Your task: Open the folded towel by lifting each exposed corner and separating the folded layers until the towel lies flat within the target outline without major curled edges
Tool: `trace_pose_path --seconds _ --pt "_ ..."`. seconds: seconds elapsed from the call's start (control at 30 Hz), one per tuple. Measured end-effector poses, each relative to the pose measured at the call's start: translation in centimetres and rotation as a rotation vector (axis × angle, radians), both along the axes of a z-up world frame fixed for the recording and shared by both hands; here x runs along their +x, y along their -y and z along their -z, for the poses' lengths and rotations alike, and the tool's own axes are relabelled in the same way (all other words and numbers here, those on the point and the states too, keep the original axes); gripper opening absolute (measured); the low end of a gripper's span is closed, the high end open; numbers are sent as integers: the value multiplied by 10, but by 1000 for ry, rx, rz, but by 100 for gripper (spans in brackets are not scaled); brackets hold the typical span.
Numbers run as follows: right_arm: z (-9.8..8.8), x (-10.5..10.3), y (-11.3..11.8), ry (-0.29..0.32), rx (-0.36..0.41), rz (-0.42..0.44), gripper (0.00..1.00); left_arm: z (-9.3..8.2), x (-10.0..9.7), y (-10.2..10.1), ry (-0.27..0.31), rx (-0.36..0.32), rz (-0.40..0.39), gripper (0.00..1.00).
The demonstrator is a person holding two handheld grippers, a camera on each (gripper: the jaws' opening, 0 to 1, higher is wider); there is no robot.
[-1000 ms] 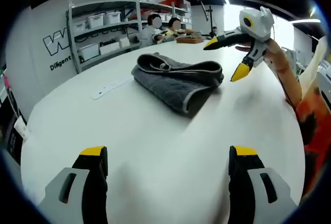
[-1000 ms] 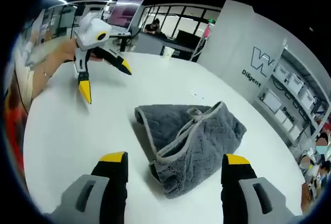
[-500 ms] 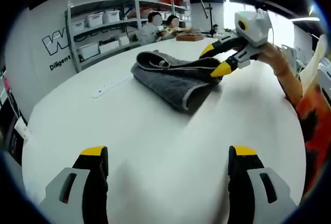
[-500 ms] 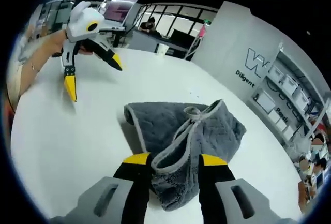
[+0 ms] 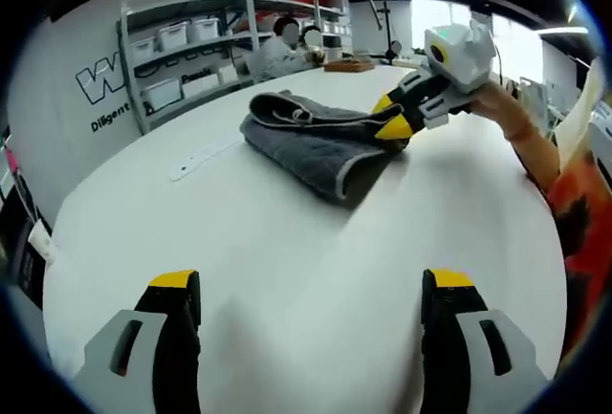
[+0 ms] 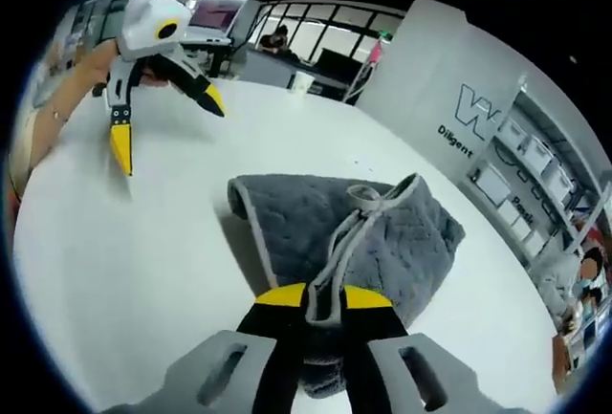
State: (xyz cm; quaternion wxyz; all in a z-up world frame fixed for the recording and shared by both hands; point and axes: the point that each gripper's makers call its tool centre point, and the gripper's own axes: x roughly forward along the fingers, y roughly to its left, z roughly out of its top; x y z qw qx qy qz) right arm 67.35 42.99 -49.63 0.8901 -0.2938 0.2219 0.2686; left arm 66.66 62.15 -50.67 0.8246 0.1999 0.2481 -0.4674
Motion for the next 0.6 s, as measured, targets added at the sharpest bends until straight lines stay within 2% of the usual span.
trace_pose_path --seconds 0.3,0.43,0.6 --pt "-5 1 4 11 29 17 2 2 0 0 -2 7 0 93" --pt "-12 2 8 25 72 31 2 3 0 1 -6 13 4 93" --pt "-22 6 18 66 101 74 2 4 0 1 -7 15 3 93"
